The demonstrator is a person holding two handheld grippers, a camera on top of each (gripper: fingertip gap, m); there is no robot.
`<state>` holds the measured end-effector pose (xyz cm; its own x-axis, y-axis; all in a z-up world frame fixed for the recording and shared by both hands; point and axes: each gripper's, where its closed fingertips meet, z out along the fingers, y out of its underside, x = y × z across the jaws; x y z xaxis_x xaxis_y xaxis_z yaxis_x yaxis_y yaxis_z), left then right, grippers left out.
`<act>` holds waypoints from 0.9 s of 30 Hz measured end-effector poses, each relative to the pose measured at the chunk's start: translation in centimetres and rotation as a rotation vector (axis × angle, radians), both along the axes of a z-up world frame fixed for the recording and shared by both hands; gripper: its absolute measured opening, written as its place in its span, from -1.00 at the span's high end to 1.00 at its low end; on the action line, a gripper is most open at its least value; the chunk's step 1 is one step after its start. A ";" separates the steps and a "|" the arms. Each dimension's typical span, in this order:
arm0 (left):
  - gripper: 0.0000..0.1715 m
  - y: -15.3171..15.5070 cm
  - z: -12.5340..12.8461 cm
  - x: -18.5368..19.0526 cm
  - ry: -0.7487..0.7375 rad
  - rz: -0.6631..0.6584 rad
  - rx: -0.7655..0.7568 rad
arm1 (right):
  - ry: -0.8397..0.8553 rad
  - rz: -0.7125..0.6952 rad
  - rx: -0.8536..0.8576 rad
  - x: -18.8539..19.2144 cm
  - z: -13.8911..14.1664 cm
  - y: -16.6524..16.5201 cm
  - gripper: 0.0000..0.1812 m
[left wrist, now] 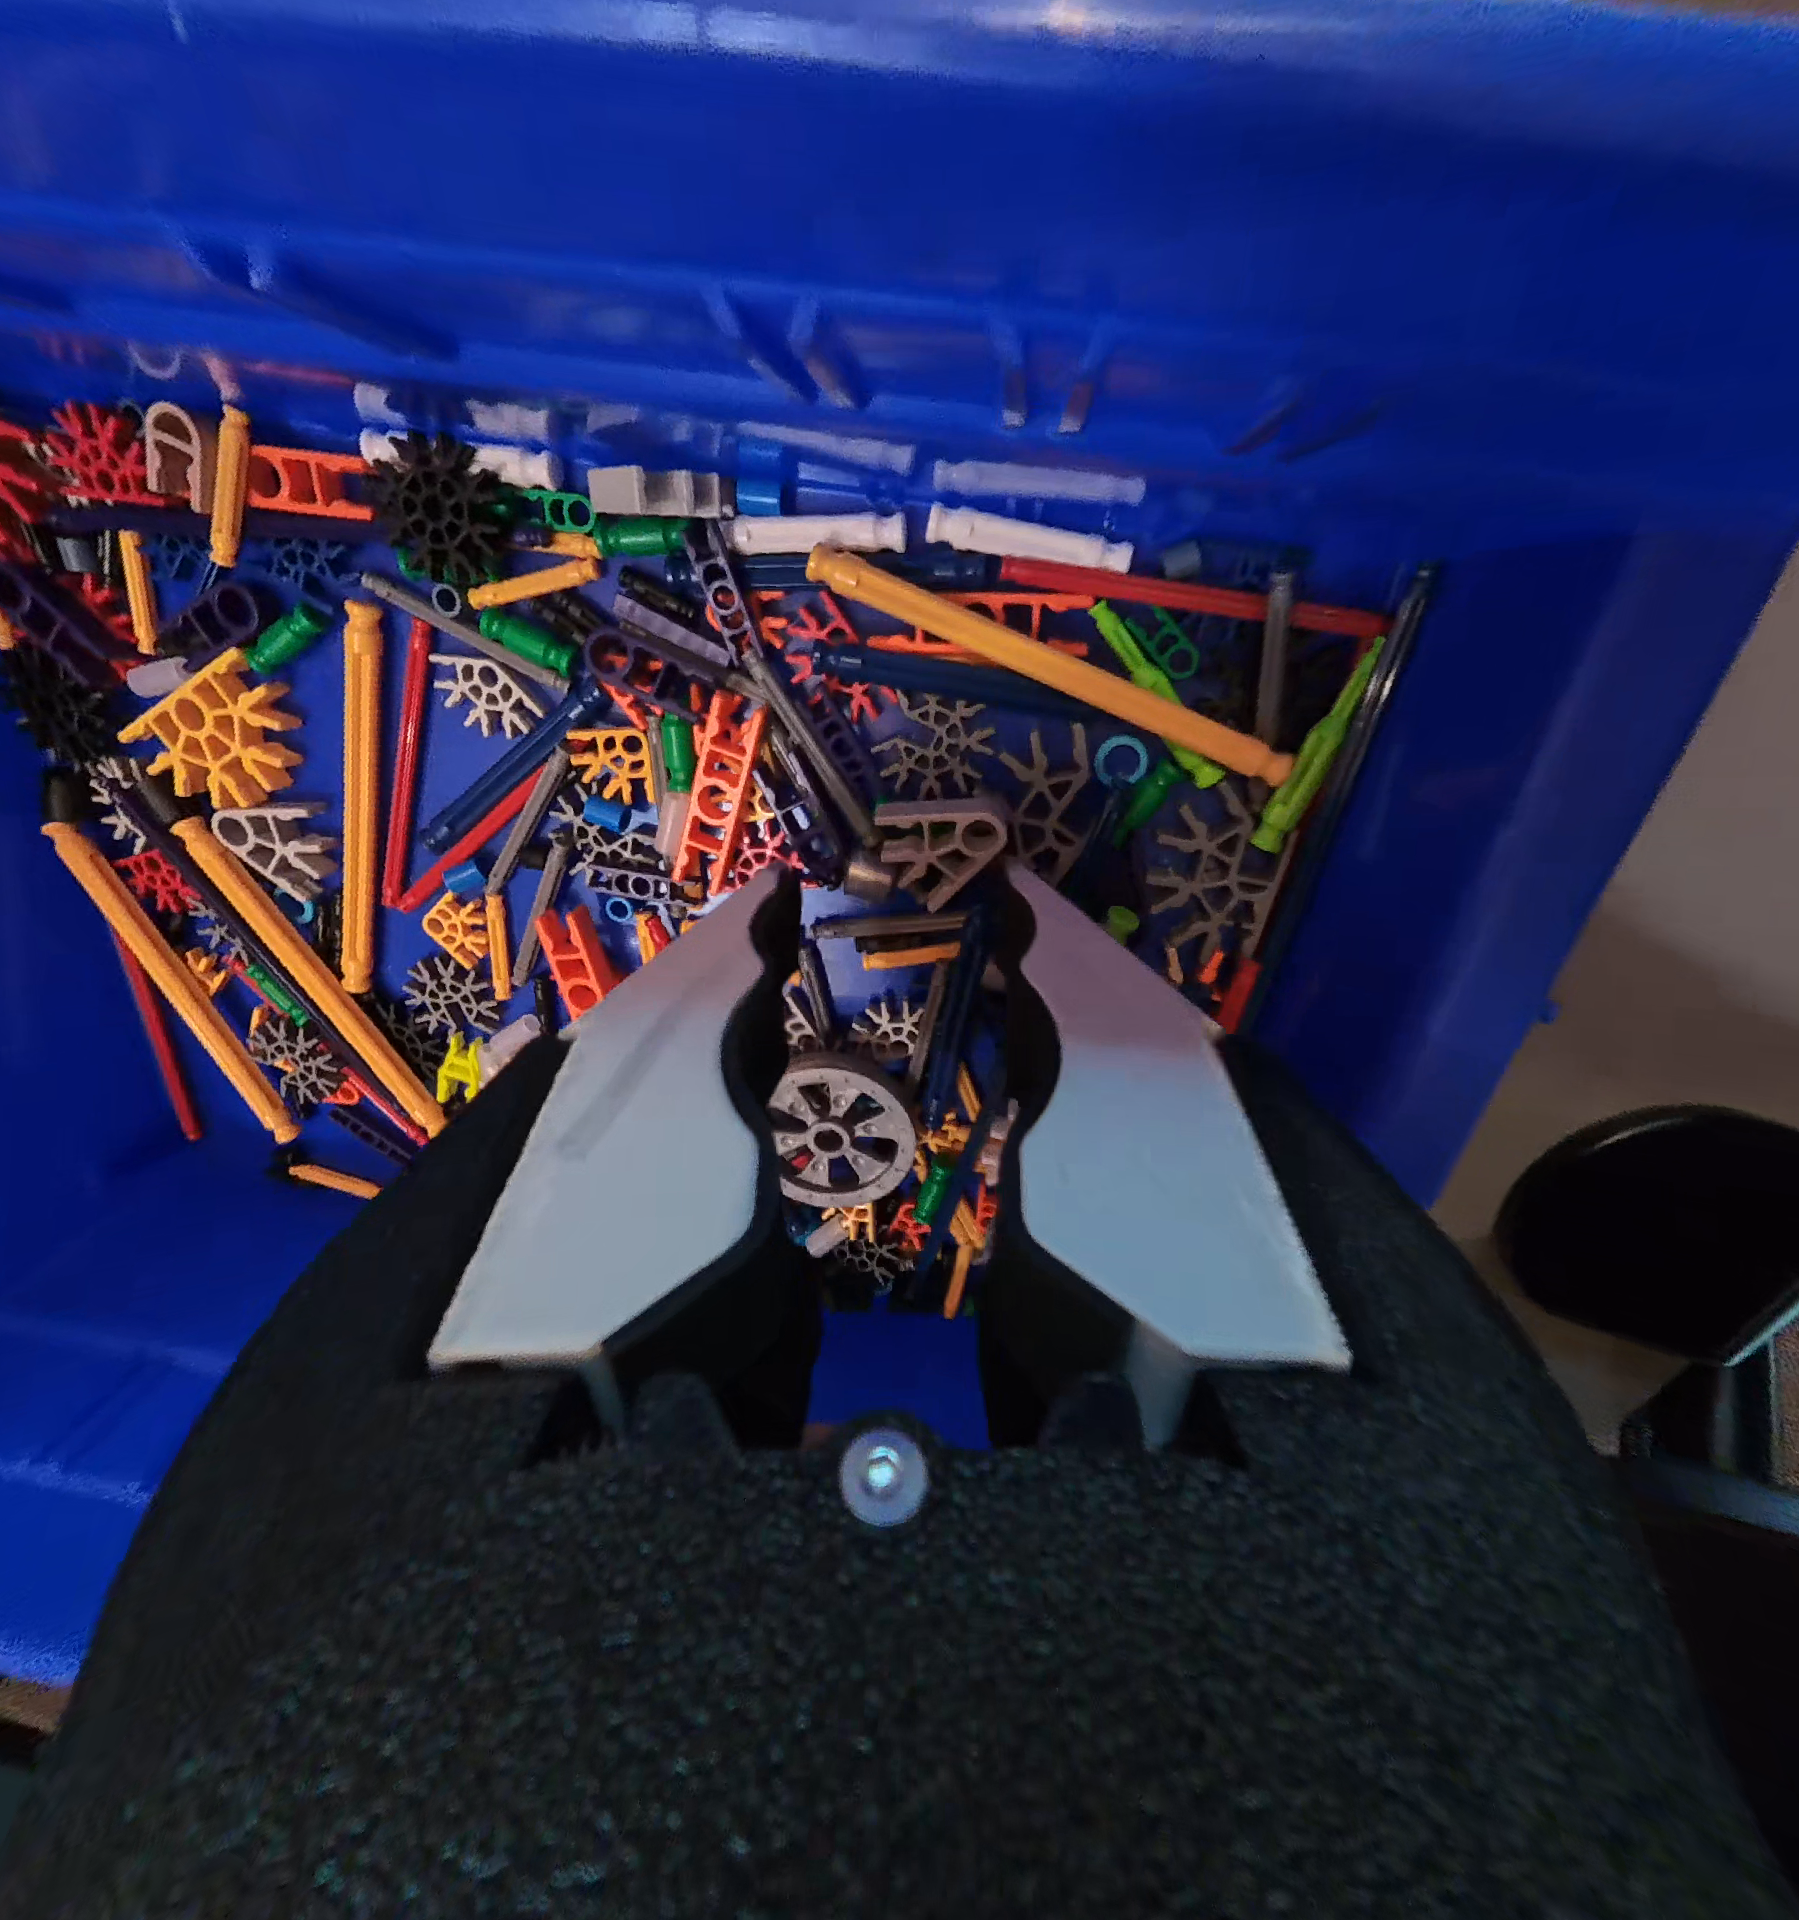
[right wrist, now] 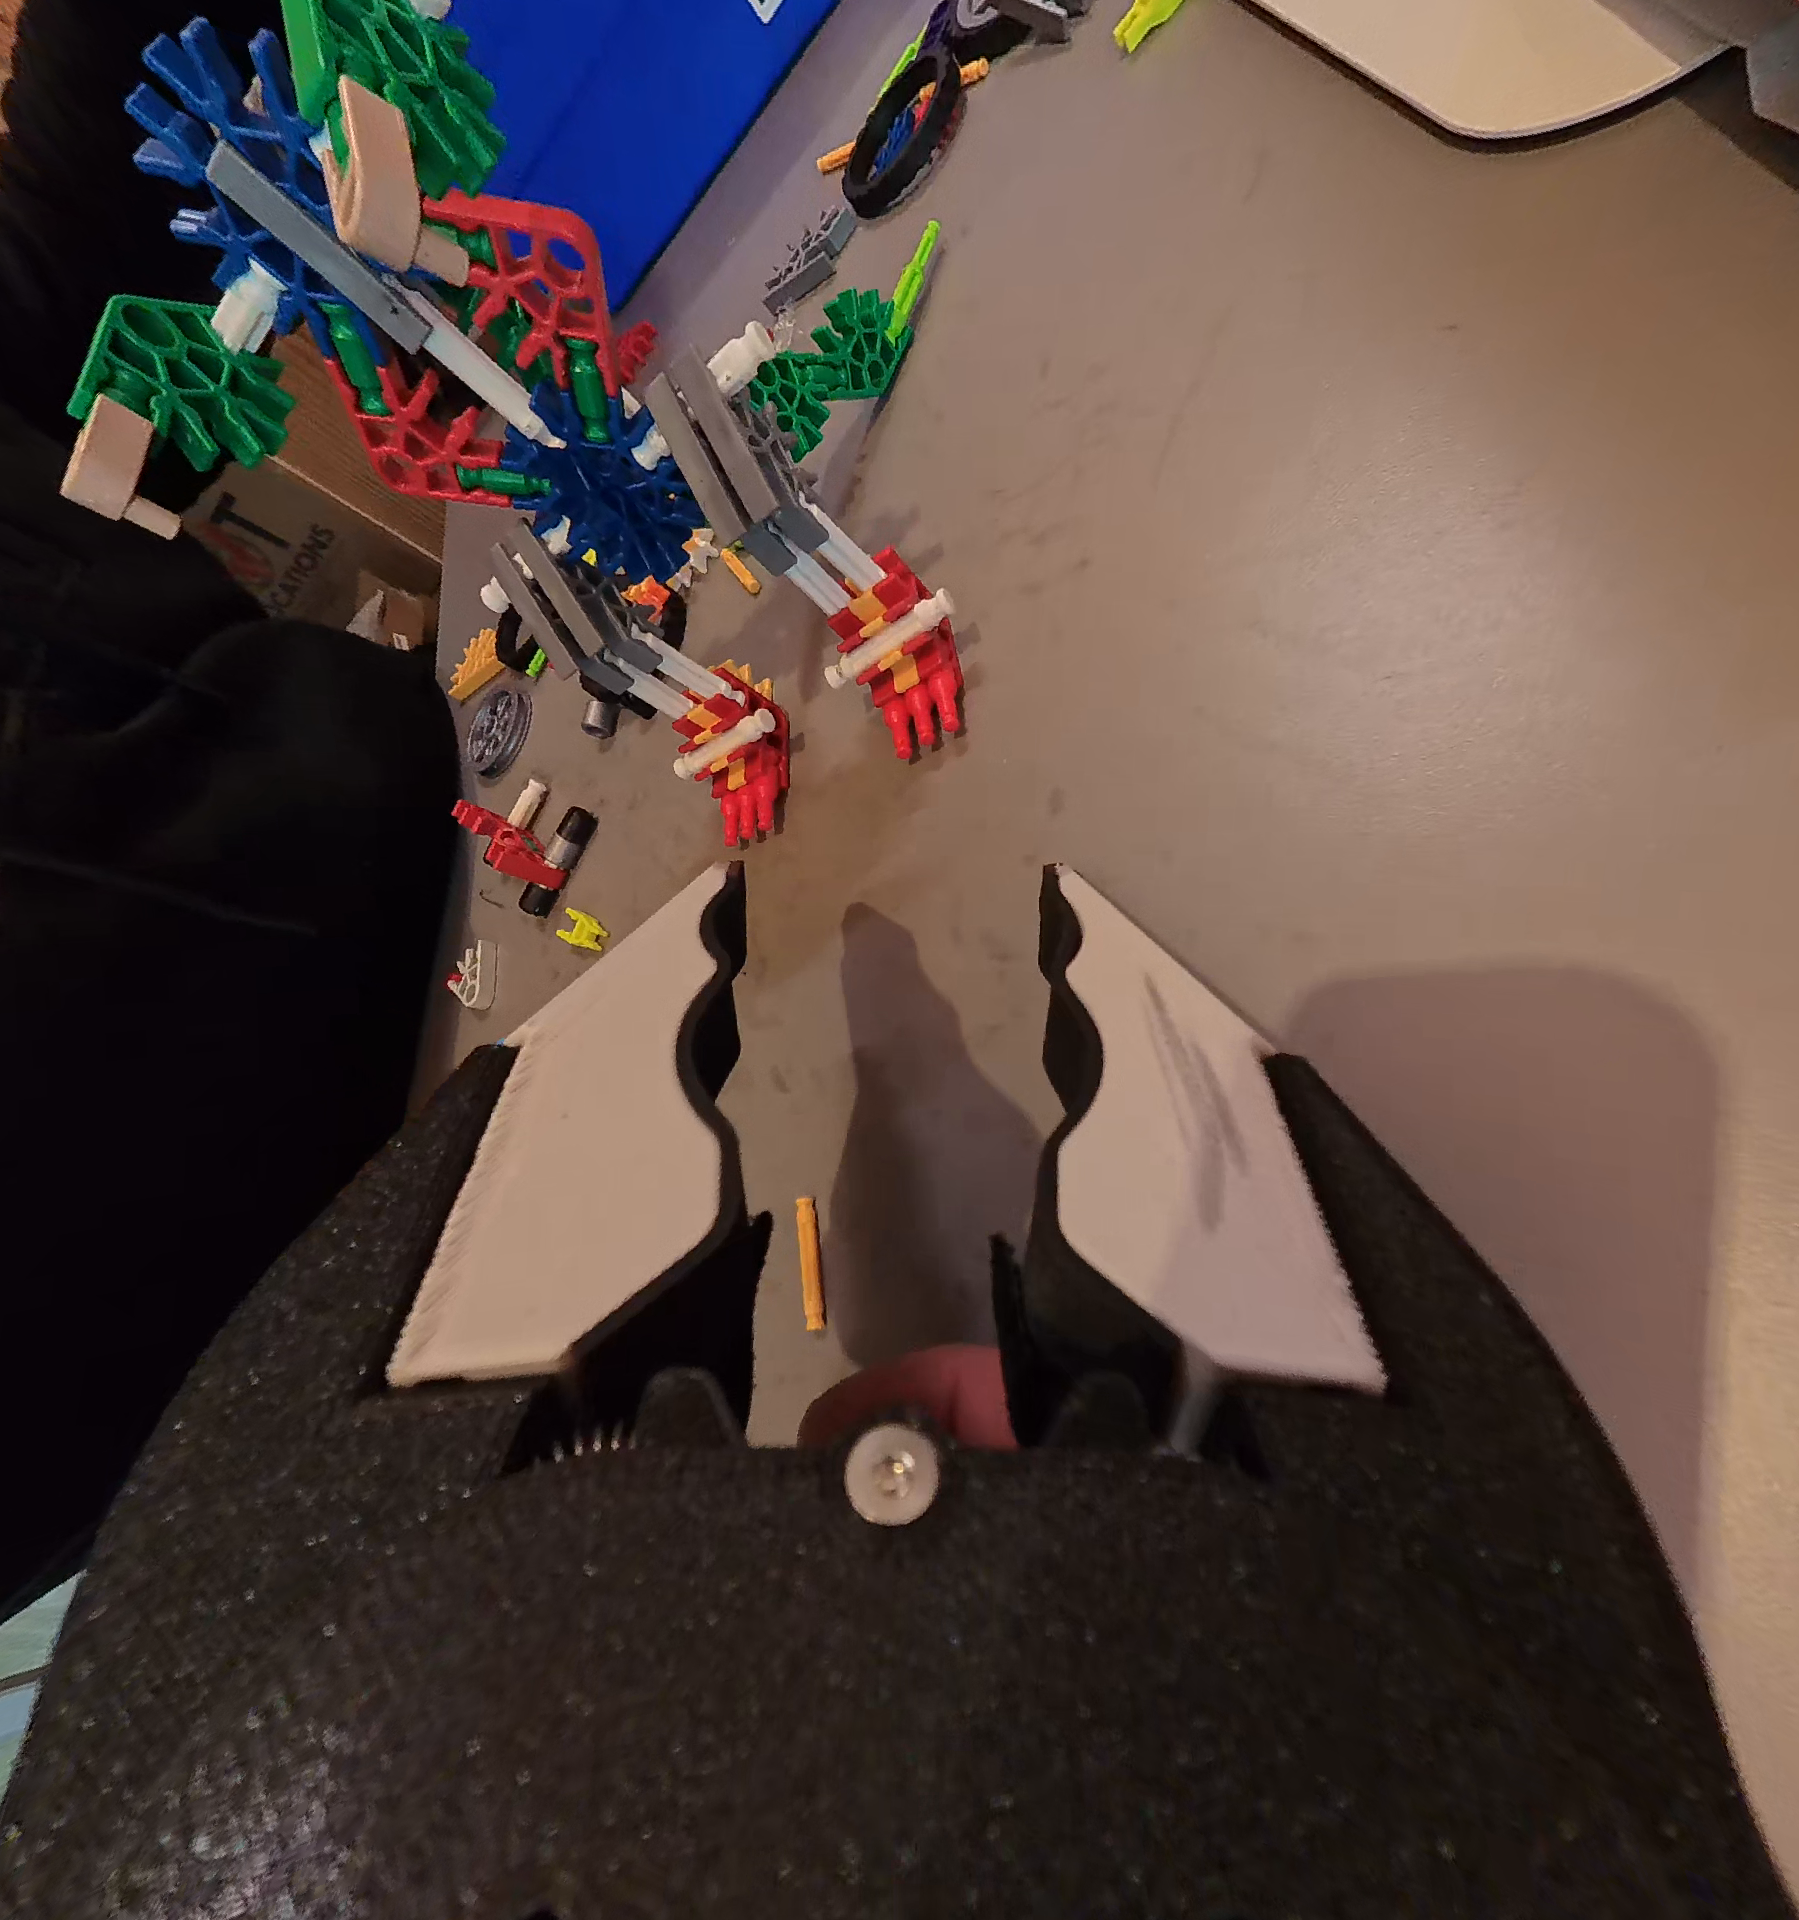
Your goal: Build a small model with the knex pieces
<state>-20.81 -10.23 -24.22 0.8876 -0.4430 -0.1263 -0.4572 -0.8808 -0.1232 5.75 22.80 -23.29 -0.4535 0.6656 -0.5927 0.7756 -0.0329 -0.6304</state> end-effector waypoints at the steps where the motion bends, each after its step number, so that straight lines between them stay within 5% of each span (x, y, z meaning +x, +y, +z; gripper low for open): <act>1: 0.61 0.1 -0.2 0.0 -0.003 -0.002 0.001 | -0.001 0.000 -0.002 0.0 0.0 0.0 0.38; 8: 0.81 0.5 -0.3 0.3 -0.024 -0.010 0.026 | -0.007 0.001 -0.011 0.0 0.0 0.0 0.38; 27: 0.78 -0.8 0.7 -4.4 0.127 0.105 0.042 | -0.017 0.004 -0.027 0.0 0.1 0.0 0.38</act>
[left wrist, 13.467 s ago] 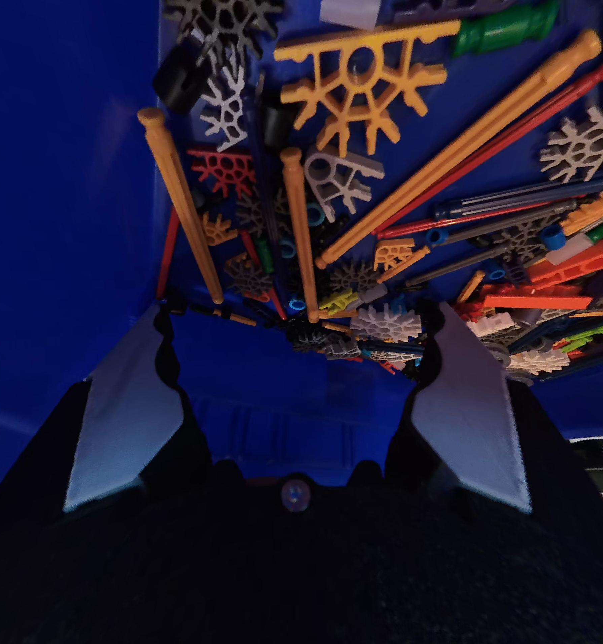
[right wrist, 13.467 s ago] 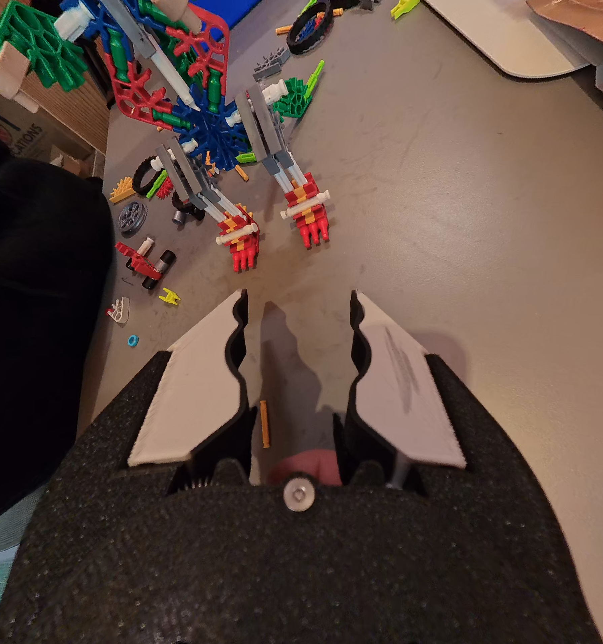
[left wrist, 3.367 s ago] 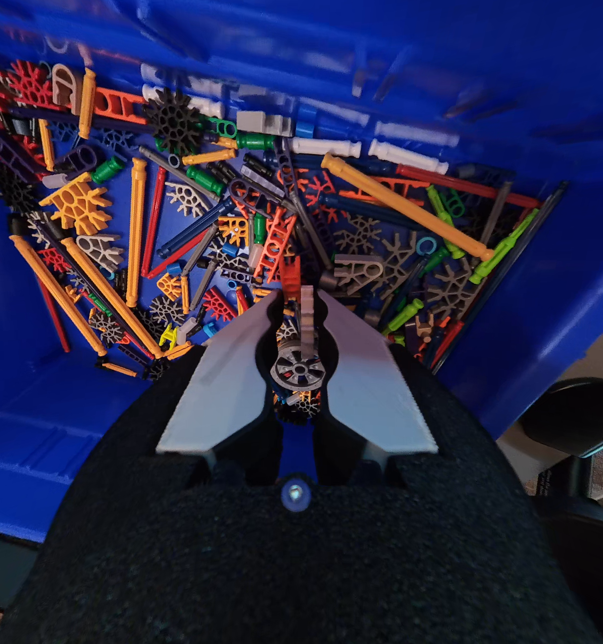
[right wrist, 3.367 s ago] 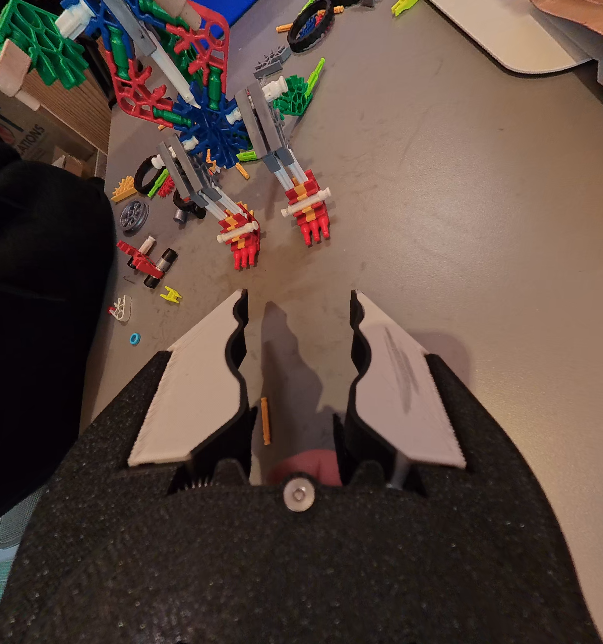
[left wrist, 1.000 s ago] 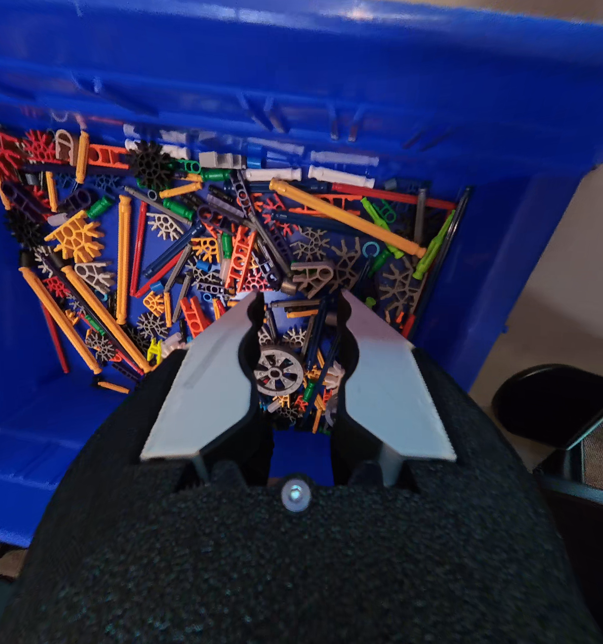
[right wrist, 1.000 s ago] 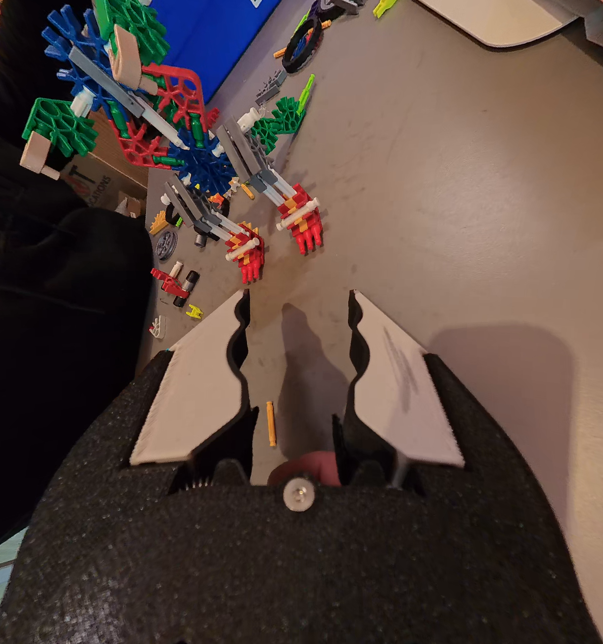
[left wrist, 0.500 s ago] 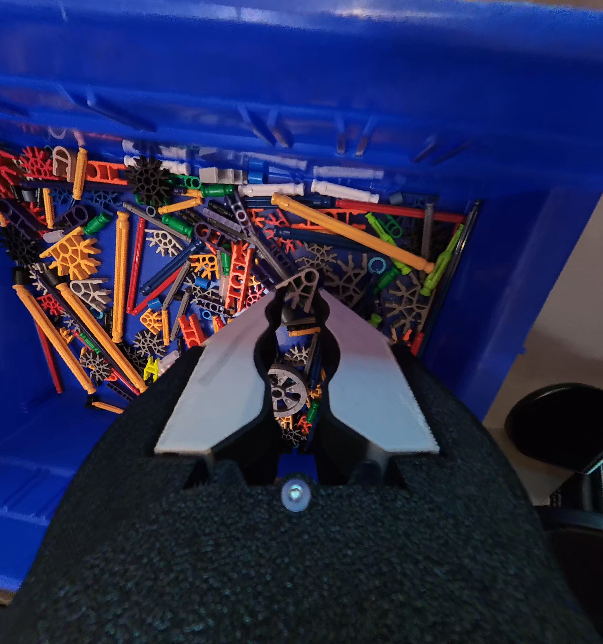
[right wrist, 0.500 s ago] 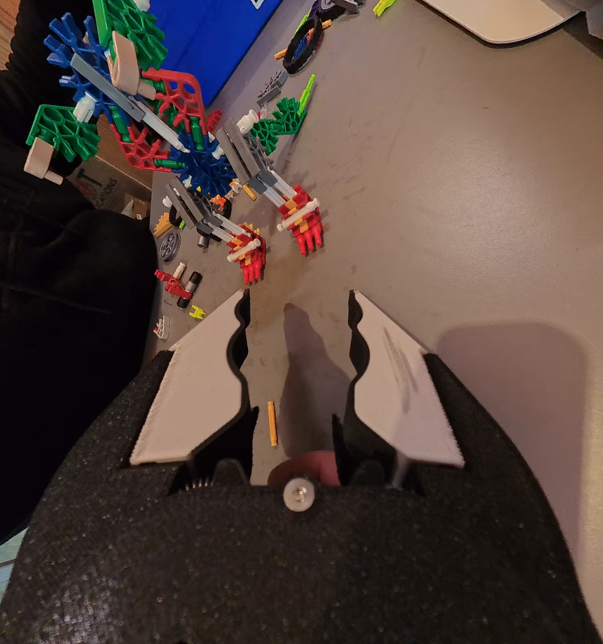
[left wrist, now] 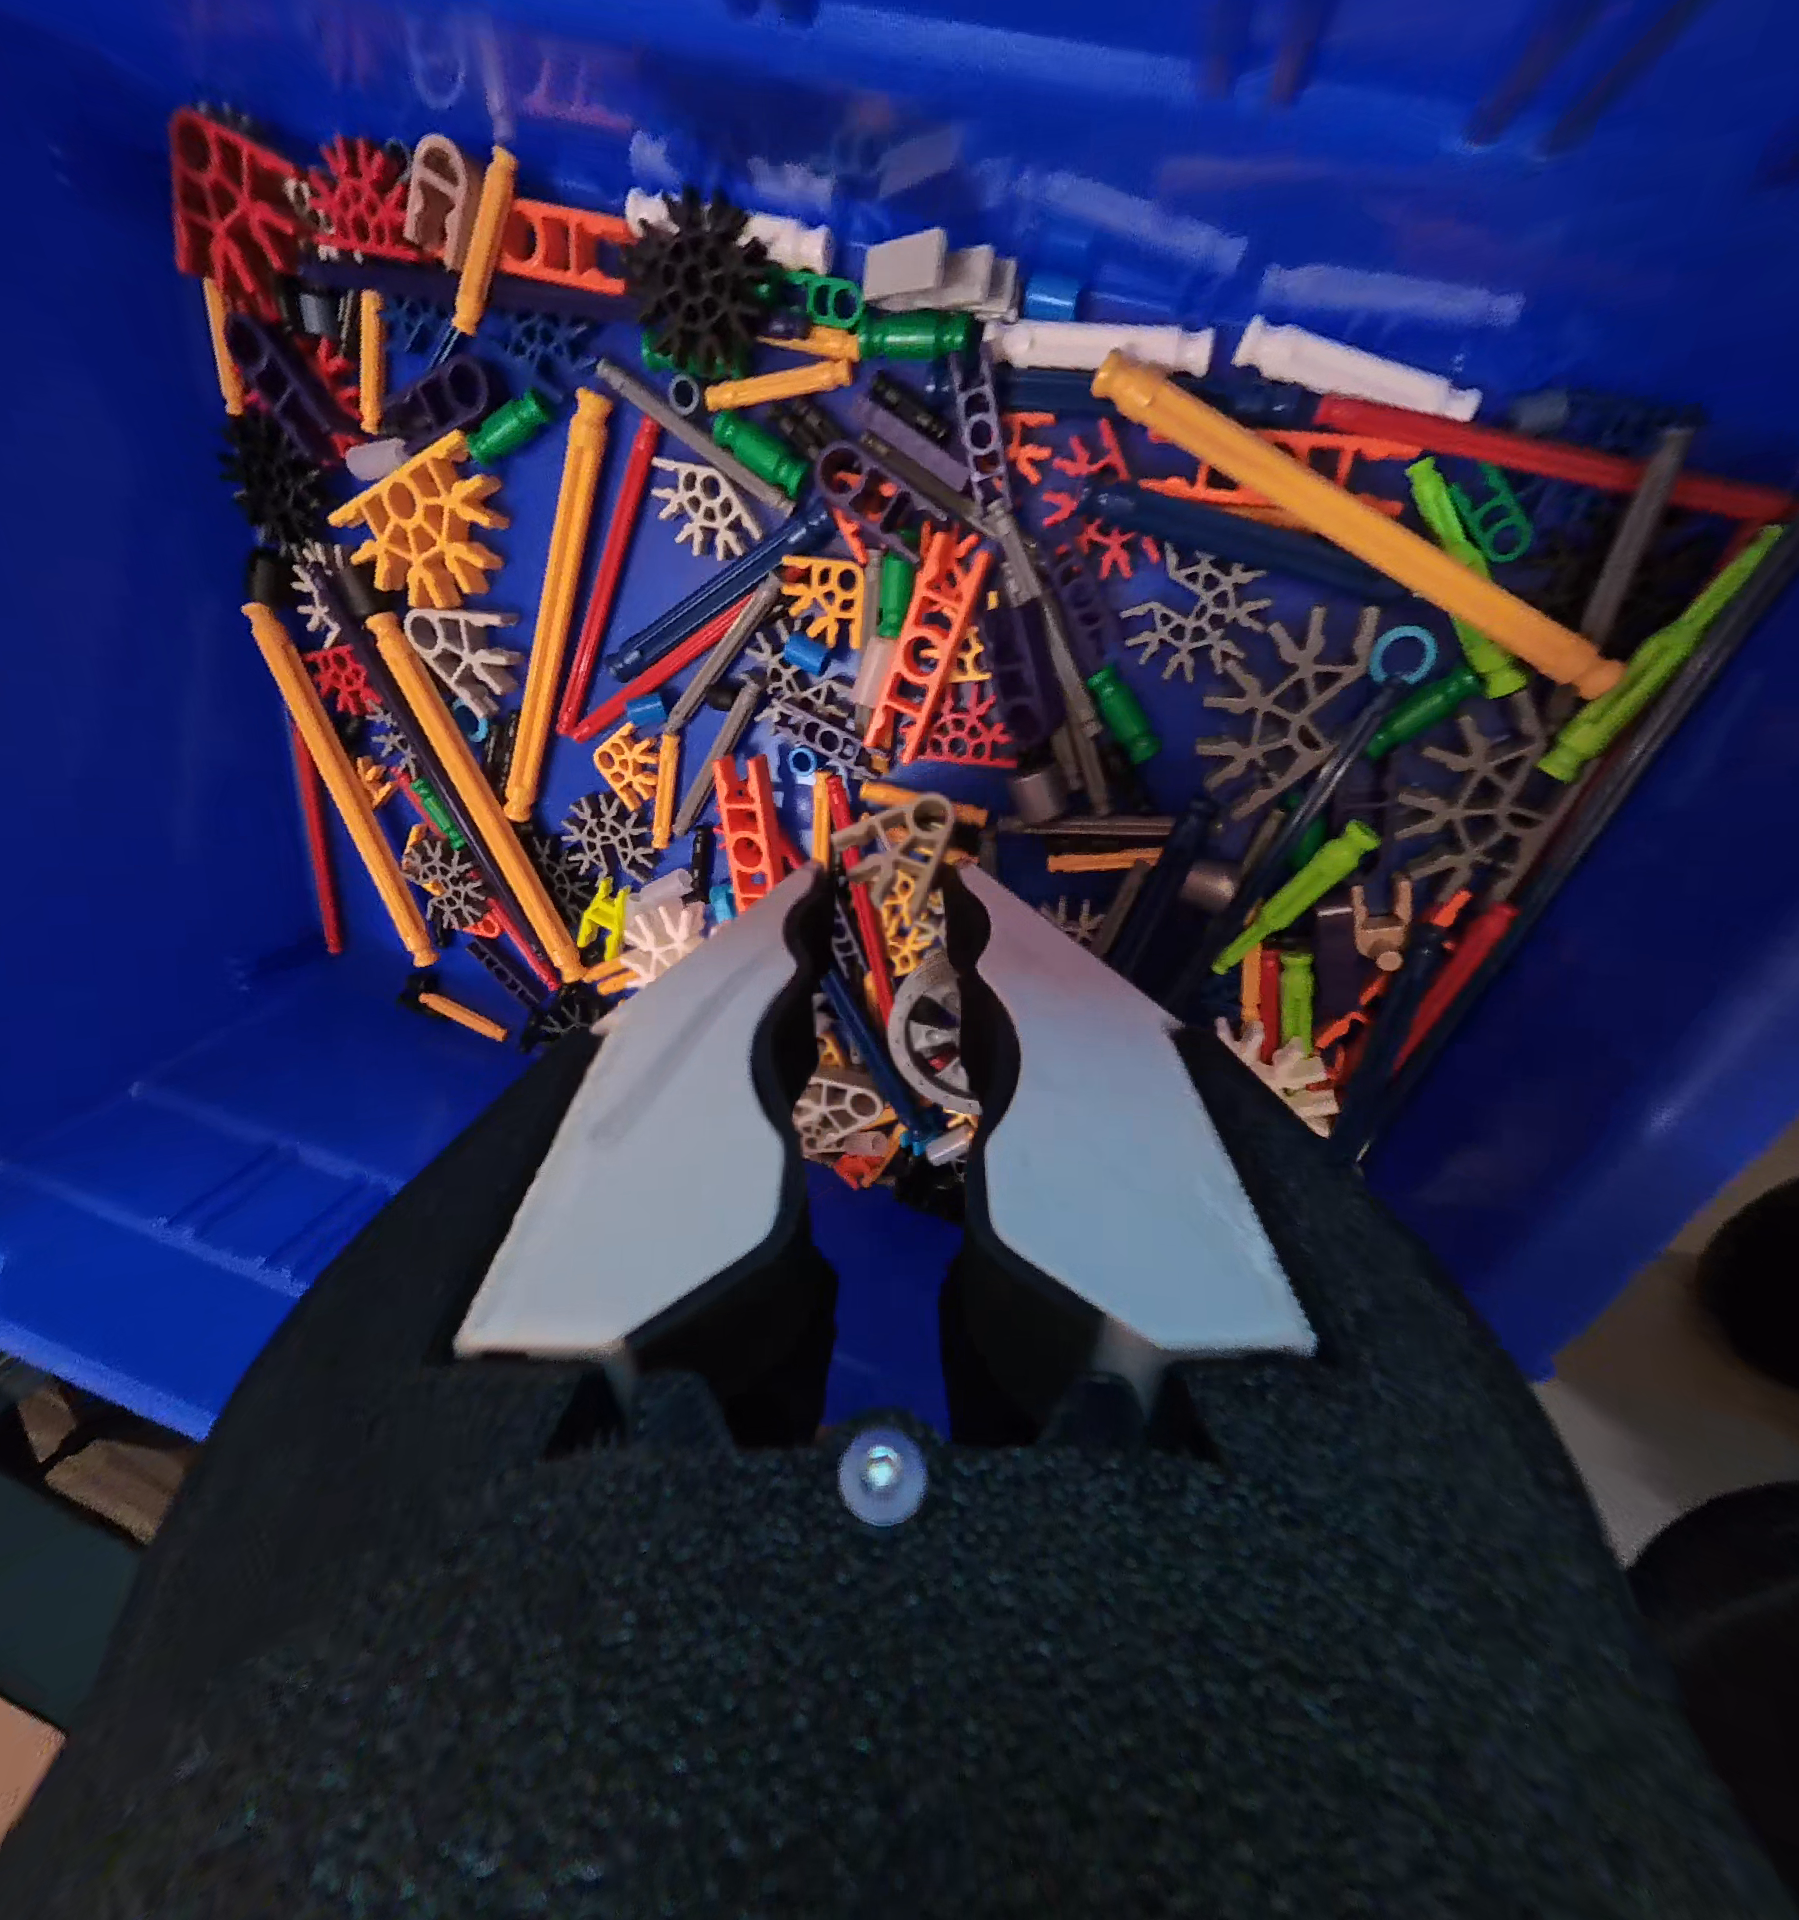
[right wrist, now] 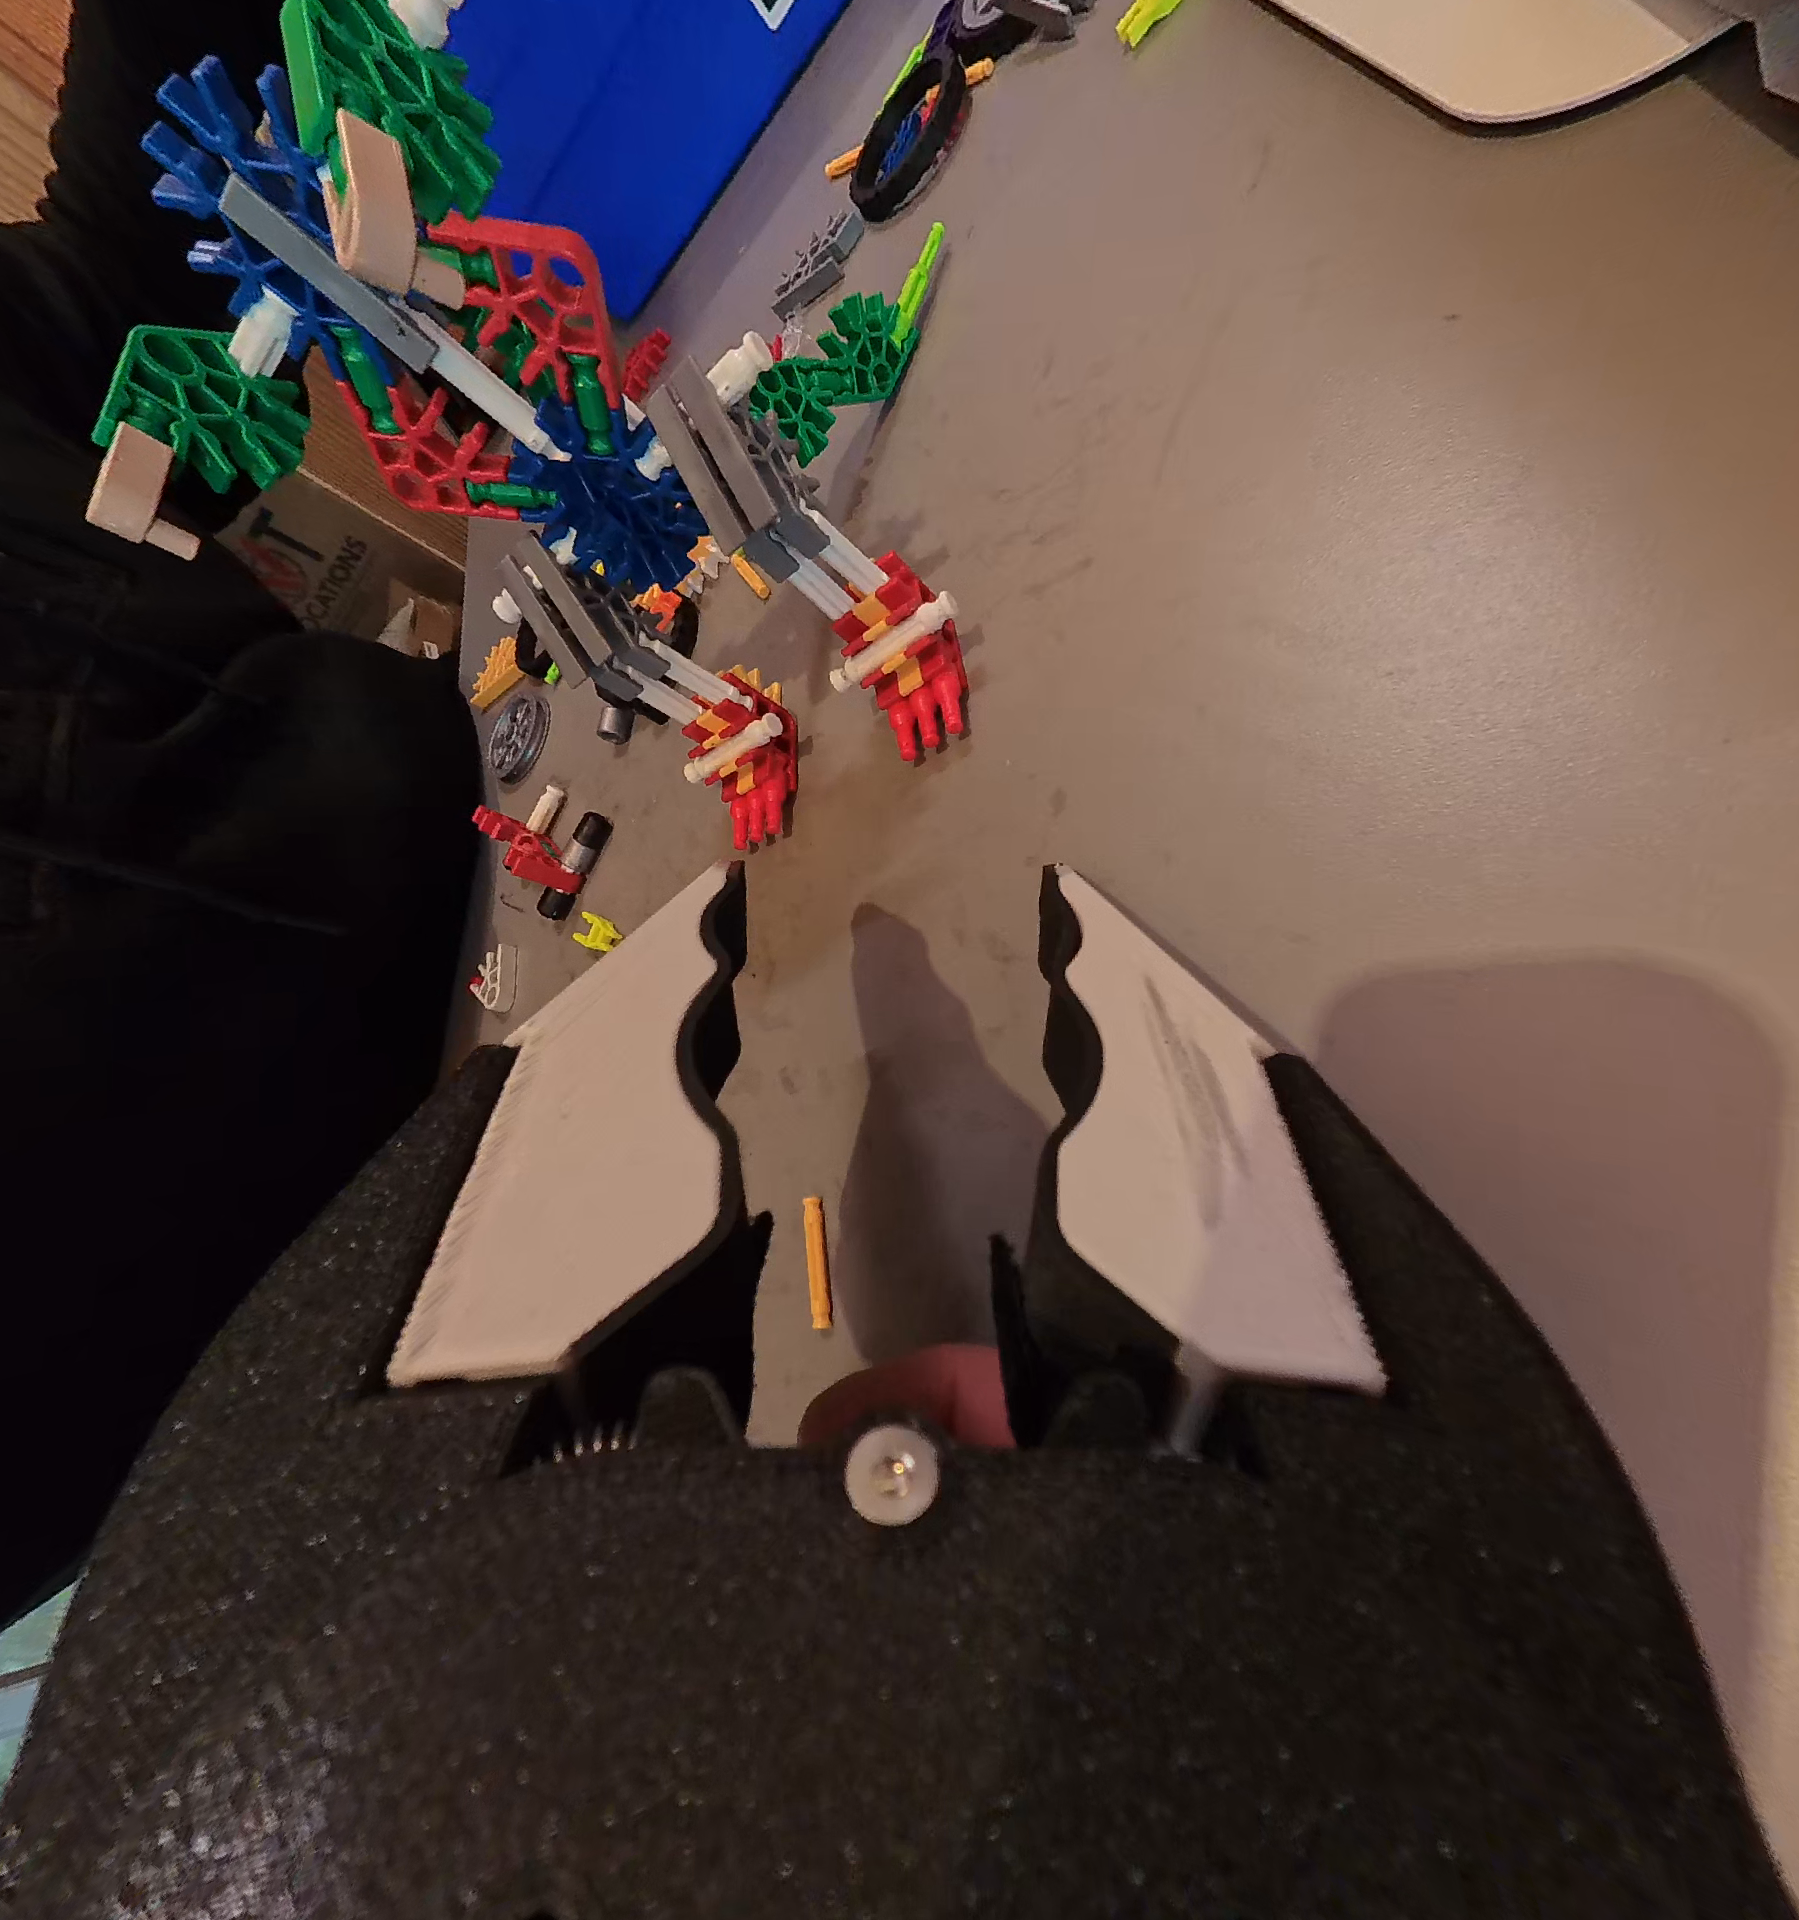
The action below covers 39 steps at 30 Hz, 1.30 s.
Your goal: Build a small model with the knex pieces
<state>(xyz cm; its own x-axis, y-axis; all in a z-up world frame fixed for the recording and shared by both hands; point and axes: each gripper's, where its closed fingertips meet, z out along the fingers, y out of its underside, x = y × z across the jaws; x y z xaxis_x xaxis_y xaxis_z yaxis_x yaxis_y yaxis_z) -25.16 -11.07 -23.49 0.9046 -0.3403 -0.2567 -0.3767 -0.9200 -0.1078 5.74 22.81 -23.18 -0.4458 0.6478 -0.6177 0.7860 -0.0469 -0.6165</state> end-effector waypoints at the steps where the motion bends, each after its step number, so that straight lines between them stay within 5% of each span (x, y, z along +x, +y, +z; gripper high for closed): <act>1: 0.75 0.0 0.0 -0.1 0.003 0.002 0.002 | 0.000 0.000 -0.002 0.0 0.0 0.0 0.38; 11: 0.65 0.2 1.0 1.8 -0.030 -0.041 0.002 | -0.005 0.002 -0.011 0.0 0.1 0.0 0.38; 25: 0.67 -3.0 2.5 -0.7 0.031 0.071 -0.109 | -0.005 0.005 -0.014 0.0 0.1 0.0 0.38; 39: 0.55 -5.8 1.5 2.8 -0.140 0.092 -0.233 | -0.003 0.008 -0.010 0.1 0.1 -0.1 0.38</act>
